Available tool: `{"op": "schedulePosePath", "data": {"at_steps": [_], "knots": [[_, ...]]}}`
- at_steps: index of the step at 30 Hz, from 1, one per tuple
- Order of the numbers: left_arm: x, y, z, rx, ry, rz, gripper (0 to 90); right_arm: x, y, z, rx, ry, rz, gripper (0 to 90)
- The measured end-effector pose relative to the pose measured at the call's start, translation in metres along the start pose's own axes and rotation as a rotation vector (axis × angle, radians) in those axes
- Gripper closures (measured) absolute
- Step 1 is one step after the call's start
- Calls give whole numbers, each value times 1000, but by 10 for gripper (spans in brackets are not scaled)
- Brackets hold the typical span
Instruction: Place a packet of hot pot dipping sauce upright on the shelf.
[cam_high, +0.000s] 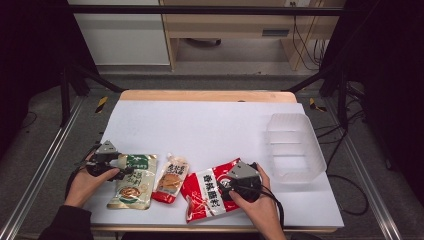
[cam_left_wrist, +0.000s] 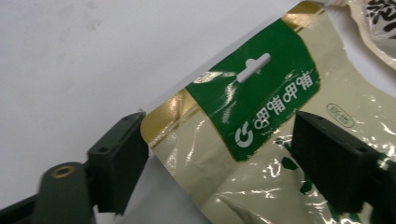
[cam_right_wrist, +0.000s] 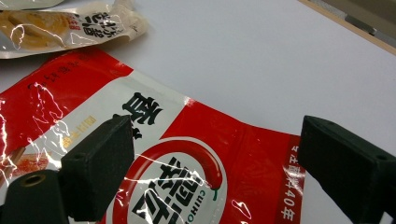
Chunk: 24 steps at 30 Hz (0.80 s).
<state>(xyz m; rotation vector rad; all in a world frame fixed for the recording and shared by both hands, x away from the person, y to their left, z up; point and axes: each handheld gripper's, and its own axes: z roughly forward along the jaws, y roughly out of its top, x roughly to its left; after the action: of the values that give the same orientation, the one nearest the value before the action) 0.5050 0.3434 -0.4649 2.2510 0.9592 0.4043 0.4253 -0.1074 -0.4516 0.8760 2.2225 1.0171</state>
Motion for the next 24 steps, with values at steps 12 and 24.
{"op": "schedulePosePath", "data": {"at_steps": [12,24], "knots": [[-11,-5,-25,-49,-47,22,290,-1,1,-1,-1,8,-2,115],[-11,-17,-28,-18,-90,57,379,-2,0,0,5,13,-4,115]]}}
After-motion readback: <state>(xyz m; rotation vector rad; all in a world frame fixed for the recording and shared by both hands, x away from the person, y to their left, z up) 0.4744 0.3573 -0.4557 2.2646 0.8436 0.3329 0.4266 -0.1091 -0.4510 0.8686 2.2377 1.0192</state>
